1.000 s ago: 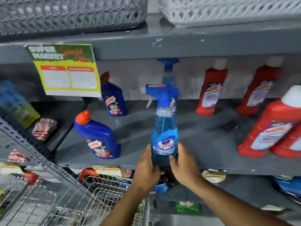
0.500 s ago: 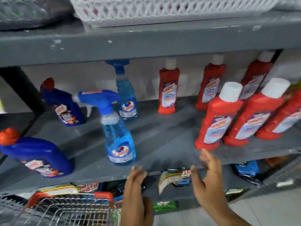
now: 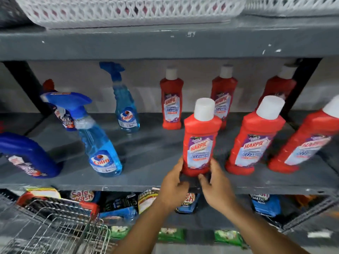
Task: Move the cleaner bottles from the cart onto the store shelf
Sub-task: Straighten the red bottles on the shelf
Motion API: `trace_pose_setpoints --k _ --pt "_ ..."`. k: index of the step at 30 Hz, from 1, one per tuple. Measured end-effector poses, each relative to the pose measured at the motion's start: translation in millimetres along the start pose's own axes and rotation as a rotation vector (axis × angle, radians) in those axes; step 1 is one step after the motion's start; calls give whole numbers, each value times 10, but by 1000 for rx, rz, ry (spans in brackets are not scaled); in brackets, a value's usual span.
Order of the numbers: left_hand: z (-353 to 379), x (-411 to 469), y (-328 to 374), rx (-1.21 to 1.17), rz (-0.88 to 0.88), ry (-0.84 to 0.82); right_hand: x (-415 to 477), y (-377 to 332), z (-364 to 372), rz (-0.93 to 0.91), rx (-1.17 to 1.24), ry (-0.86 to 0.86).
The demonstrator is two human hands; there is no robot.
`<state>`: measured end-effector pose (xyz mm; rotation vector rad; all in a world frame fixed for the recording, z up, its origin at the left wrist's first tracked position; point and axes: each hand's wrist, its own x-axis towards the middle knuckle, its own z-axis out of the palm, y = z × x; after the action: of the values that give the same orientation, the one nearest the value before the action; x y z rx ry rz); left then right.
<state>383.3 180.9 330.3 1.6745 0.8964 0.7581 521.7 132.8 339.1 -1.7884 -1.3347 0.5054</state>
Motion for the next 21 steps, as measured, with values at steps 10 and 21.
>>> trace_pose_setpoints --k 10,21 --pt "-603 -199 -144 11 -54 87 -139 -247 587 -9 -77 -153" --pt "118 -596 -19 236 299 280 -456 418 -341 73 75 436"
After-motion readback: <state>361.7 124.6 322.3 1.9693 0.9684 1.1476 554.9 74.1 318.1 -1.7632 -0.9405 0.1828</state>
